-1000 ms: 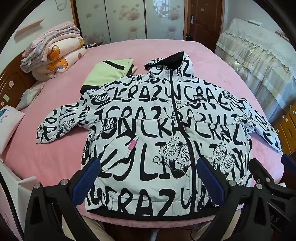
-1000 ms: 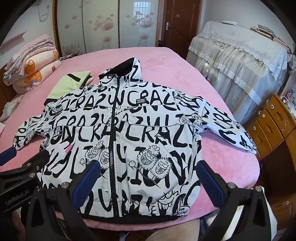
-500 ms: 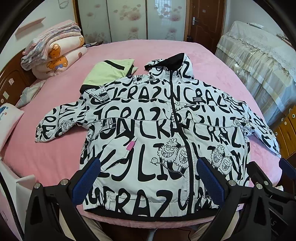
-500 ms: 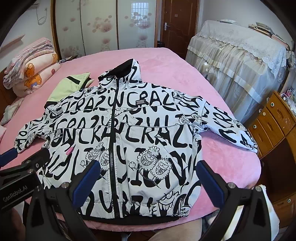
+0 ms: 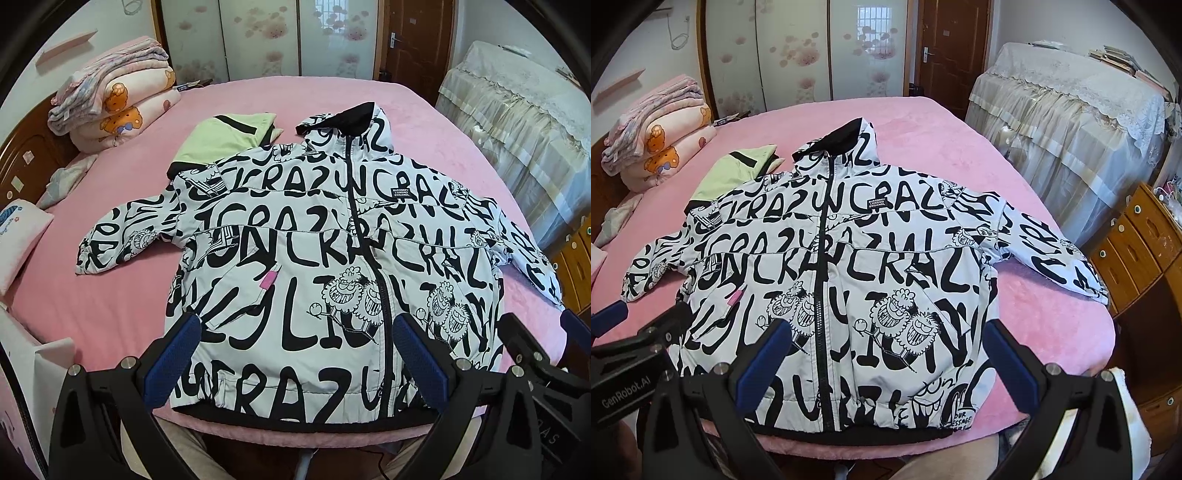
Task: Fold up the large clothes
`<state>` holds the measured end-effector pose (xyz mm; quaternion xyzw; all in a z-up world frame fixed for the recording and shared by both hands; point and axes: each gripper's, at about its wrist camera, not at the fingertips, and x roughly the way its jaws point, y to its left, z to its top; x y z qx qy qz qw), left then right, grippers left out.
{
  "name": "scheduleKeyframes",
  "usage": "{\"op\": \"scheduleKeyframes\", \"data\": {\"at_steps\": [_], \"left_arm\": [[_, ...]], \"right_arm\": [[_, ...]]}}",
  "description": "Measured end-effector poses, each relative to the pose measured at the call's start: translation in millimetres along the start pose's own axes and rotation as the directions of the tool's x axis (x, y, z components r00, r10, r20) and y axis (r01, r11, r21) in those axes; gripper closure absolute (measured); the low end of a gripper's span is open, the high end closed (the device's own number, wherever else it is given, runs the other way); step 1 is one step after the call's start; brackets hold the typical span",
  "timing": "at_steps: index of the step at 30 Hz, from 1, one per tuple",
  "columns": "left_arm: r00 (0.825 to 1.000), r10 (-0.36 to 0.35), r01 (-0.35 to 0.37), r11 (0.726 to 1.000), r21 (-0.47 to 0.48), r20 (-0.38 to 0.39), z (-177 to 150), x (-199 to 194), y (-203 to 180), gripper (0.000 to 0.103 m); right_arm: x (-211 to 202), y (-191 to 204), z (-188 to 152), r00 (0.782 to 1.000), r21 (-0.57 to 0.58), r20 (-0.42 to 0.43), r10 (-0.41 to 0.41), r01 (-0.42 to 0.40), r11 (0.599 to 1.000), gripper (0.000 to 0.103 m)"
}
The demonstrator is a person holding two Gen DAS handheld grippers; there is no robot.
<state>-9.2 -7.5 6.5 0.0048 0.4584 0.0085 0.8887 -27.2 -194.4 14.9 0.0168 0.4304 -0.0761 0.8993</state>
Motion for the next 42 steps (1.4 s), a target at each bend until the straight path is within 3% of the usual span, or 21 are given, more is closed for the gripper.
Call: {"op": "scheduleKeyframes", "data": {"at_steps": [16, 42], "left_arm": [[0.999, 0.007, -0.007, 1.000, 0.001, 0.049, 6.9, -19.7, 1.8, 0.001], [0.999, -0.019, 0.019, 1.000, 0.002, 0.043, -1.6, -22.9, -10.7, 0.001]], "right_arm": [[-12.9, -4.5, 6.5, 0.999, -0.015, 0.043, 0.012, -0.011, 1.000, 0.000], [-19.4, -9.9, -4.0, 0.999, -0.016, 0.044, 0.022, -0.022, 1.000, 0.000]]}}
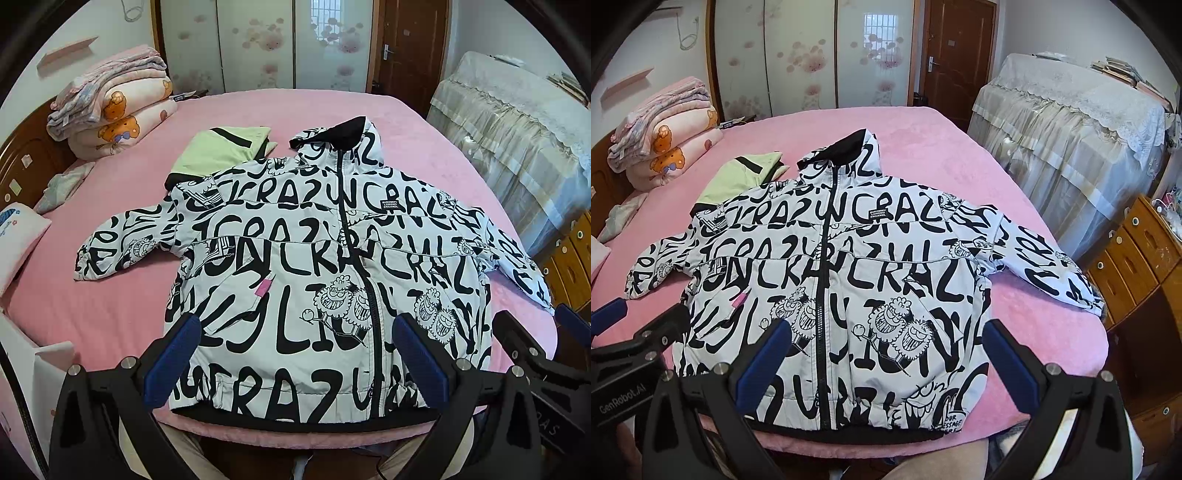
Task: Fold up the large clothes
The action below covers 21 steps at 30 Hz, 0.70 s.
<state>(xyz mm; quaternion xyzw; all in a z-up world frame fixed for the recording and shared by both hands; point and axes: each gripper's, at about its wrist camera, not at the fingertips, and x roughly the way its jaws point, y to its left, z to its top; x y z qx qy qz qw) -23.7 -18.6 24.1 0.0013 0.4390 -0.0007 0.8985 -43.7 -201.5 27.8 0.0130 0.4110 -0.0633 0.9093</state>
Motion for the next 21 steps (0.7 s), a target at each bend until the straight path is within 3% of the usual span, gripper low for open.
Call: {"op": "scheduleKeyframes", "data": {"at_steps": [9, 21], "left_arm": [[1.000, -0.003, 0.003, 1.000, -0.006, 0.004, 8.9, 4.1, 0.3, 0.001], [1.000, -0.026, 0.026, 0.998, 0.062, 0.006, 24.9, 12.2, -27.9, 0.001]], "right_arm": [[3.9, -5.9, 5.4, 1.000, -0.023, -0.004, -0.025, 0.025, 0.999, 0.000], [-1.4, -29.2, 15.6, 0.997, 0.011, 0.069, 0.043, -0.044, 0.999, 0.000]]}}
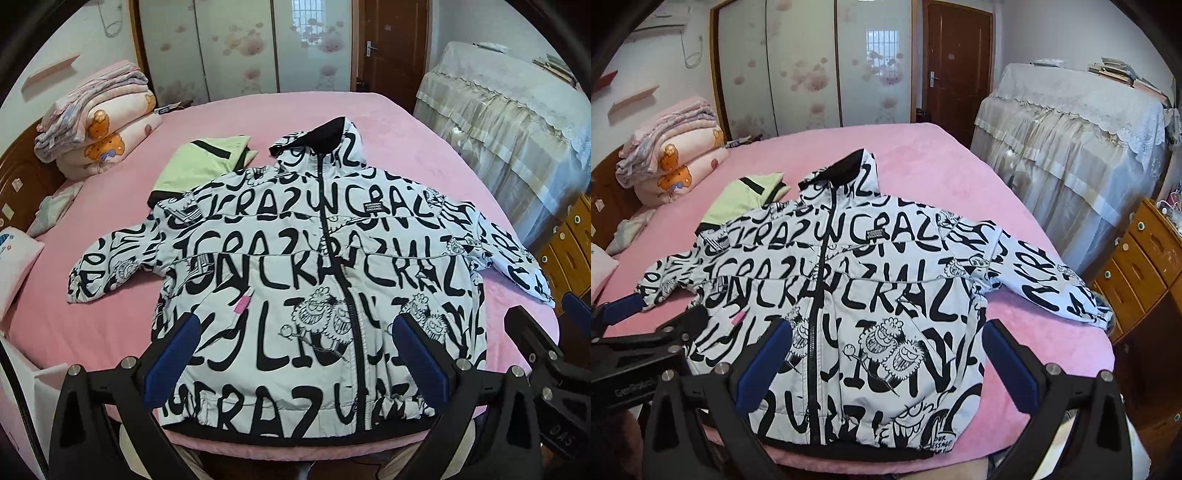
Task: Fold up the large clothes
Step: 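Grasp the jacket sleeve cuff with the right gripper and lift it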
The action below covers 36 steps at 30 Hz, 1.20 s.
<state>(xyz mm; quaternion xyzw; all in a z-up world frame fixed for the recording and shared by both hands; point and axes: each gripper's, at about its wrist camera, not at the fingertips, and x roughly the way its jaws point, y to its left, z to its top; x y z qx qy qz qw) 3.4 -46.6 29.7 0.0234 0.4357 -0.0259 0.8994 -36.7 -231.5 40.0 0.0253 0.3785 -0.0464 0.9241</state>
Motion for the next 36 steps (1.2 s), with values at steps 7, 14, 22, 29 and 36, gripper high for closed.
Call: {"op": "scheduleKeyframes", "data": {"at_steps": [7, 14, 22, 29, 36], "left_arm": [[0.999, 0.011, -0.012, 1.000, 0.013, 0.033, 16.7, 1.0, -13.2, 0.001], [0.997, 0.011, -0.014, 0.999, 0.038, 0.081, 40.9, 0.9, -32.7, 0.001], [0.993, -0.026, 0.006, 0.986, 0.167, 0.114, 64.8, 9.7, -83.9, 0.001], [0.974, -0.145, 0.104, 0.969, 0.223, 0.176, 76.2, 23.3, -127.9, 0.001], [0.950, -0.257, 0.202, 0.939, 0.277, 0.178, 80.3, 44.2, -170.4, 0.001]], "right_arm": [[3.8, -13.0, 10.6, 0.999, 0.016, 0.019, 0.041, -0.042, 0.999, 0.000], [11.7, -37.4, 21.3, 0.998, 0.074, 0.041, 0.047, -0.050, 0.996, 0.000], [22.8, -75.9, 30.4, 0.997, 0.119, 0.070, -0.026, 0.017, 0.993, 0.000], [49.2, -128.6, 27.4, 0.994, 0.213, 0.026, -0.109, 0.101, 0.972, 0.000], [88.5, -188.9, 7.9, 0.988, 0.353, -0.059, -0.142, 0.154, 0.923, 0.000]]}}
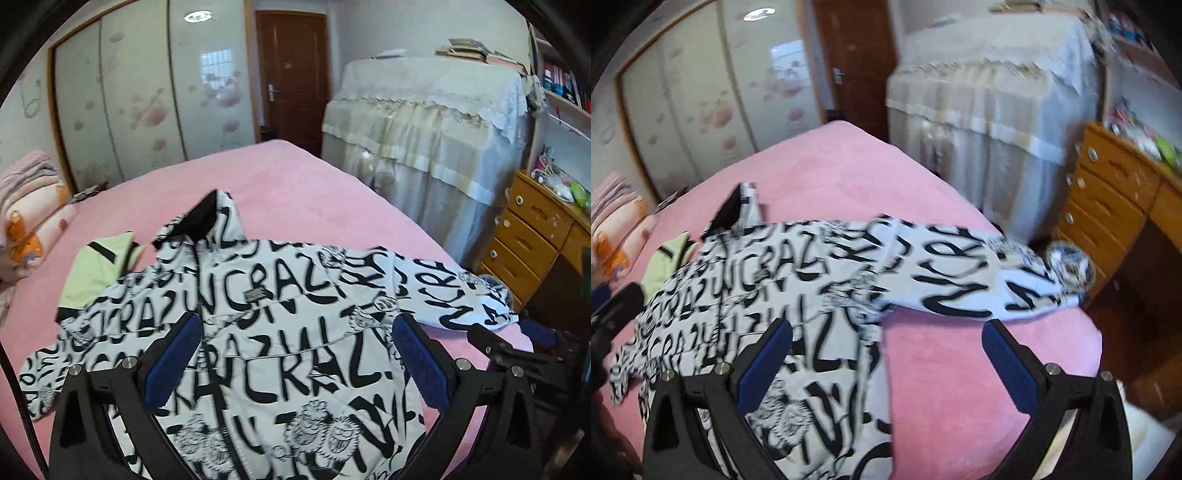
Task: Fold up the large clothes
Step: 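Grasp the jacket sleeve cuff with the right gripper and lift it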
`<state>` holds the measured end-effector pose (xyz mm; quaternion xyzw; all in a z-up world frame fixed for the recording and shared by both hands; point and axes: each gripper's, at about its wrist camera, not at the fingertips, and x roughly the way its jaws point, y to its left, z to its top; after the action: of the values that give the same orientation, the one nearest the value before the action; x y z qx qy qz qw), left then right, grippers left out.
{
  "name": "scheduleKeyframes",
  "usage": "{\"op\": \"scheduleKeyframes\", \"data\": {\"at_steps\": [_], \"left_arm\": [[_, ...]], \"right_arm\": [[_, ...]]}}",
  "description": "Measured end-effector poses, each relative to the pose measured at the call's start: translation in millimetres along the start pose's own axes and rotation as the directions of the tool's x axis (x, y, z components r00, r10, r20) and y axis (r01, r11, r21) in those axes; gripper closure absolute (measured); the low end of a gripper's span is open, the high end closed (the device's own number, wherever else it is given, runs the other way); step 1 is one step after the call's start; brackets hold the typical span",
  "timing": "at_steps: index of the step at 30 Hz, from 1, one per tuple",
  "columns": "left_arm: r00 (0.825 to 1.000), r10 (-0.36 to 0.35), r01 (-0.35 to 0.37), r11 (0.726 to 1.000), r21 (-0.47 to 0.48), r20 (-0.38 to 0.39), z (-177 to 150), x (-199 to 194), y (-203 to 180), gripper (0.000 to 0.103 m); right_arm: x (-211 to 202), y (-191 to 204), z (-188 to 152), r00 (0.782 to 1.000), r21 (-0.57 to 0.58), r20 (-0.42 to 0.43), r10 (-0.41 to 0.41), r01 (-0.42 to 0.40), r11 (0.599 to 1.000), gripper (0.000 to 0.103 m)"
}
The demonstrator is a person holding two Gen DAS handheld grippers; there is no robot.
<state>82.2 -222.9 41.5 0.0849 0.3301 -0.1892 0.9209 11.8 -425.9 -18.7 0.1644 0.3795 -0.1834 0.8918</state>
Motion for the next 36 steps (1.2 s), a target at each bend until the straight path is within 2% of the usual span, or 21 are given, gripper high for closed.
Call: {"op": "scheduleKeyframes", "data": {"at_steps": [2, 4, 5, 8, 11, 15, 16, 19, 21, 25, 28, 29, 30, 32, 33, 36], "left_arm": [[0.999, -0.038, 0.038, 0.999, 0.002, -0.039, -0.2, 14.3, -7.2, 0.001], [0.991, -0.117, 0.115, 0.993, -0.026, -0.061, -2.3, 28.6, -11.3, 0.001], [0.990, -0.124, 0.122, 0.992, -0.038, -0.064, -5.0, 36.0, -14.2, 0.001], [0.990, -0.102, 0.101, 0.995, -0.017, -0.100, -11.8, 56.7, -25.1, 0.001], [0.991, -0.069, 0.069, 0.998, 0.002, -0.116, -18.1, 72.5, -31.5, 0.002], [0.985, -0.054, 0.055, 0.999, -0.001, -0.162, -20.3, 100.3, -34.9, 0.022], [0.982, -0.059, 0.058, 0.998, -0.008, -0.177, -18.7, 108.3, -35.2, 0.024], [0.978, -0.067, 0.062, 0.998, -0.031, -0.197, -11.7, 127.6, -37.8, 0.024], [0.975, -0.078, 0.069, 0.996, -0.050, -0.208, -5.6, 140.2, -41.1, 0.024], [0.968, -0.085, 0.060, 0.992, -0.114, -0.236, 8.7, 166.5, -50.9, 0.024], [0.973, -0.036, 0.018, 0.997, -0.081, -0.229, 13.0, 175.4, -62.9, 0.024], [0.973, -0.026, 0.010, 0.997, -0.073, -0.230, 13.6, 176.0, -65.3, 0.024], [0.972, -0.025, 0.010, 0.998, -0.065, -0.234, 12.8, 177.1, -66.8, 0.024], [0.969, -0.042, 0.028, 0.998, -0.064, -0.242, 10.0, 175.8, -64.3, 0.024], [0.969, -0.044, 0.029, 0.998, -0.063, -0.244, 8.1, 174.2, -62.0, 0.024], [0.971, -0.048, 0.034, 0.997, -0.063, -0.233, 0.3, 162.9, -47.7, 0.024]], "right_arm": [[15.0, -17.7, -0.7, 1.000, 0.057, -0.029, 0.003, -0.001, 0.998, 0.000], [32.0, -37.6, -0.2, 0.999, 0.121, -0.051, -0.002, 0.008, 0.993, 0.000], [40.1, -48.0, 0.5, 0.998, 0.152, -0.059, -0.010, 0.019, 0.988, 0.000], [70.5, -85.8, 2.7, 0.995, 0.265, -0.098, -0.024, 0.050, 0.963, 0.000], [96.6, -119.0, 3.8, 0.992, 0.363, -0.126, -0.022, 0.067, 0.929, 0.006], [123.4, -150.1, 2.9, 0.987, 0.443, -0.160, -0.019, 0.089, 0.892, 0.010], [128.4, -156.2, 2.3, 0.985, 0.461, -0.171, -0.016, 0.095, 0.882, 0.010], [141.1, -172.0, -0.1, 0.982, 0.516, -0.187, 0.012, 0.088, 0.852, 0.012], [149.3, -177.2, -1.2, 0.980, 0.536, -0.197, 0.016, 0.094, 0.839, 0.020], [157.1, -180.1, -1.4, 0.980, 0.544, -0.201, 0.001, 0.111, 0.832, 0.026], [159.9, -178.7, 1.5, 0.980, 0.524, -0.195, -0.021, 0.123, 0.843, 0.041], [160.2, -177.2, 3.4, 0.981, 0.508, -0.193, -0.029, 0.125, 0.852, 0.052], [159.0, -176.4, 5.7, 0.983, 0.501, -0.181, -0.031, 0.119, 0.857, 0.069], [150.6, -172.0, 12.5, 0.990, 0.476, -0.140, -0.036, 0.099, 0.874, 0.088], [145.1, -167.2, 17.2, 0.992, 0.454, -0.118, -0.051, 0.100, 0.885, 0.093], [119.2, -134.4, 39.2, 0.993, 0.321, -0.015, -0.118, 0.116, 0.940, 0.096]]}}
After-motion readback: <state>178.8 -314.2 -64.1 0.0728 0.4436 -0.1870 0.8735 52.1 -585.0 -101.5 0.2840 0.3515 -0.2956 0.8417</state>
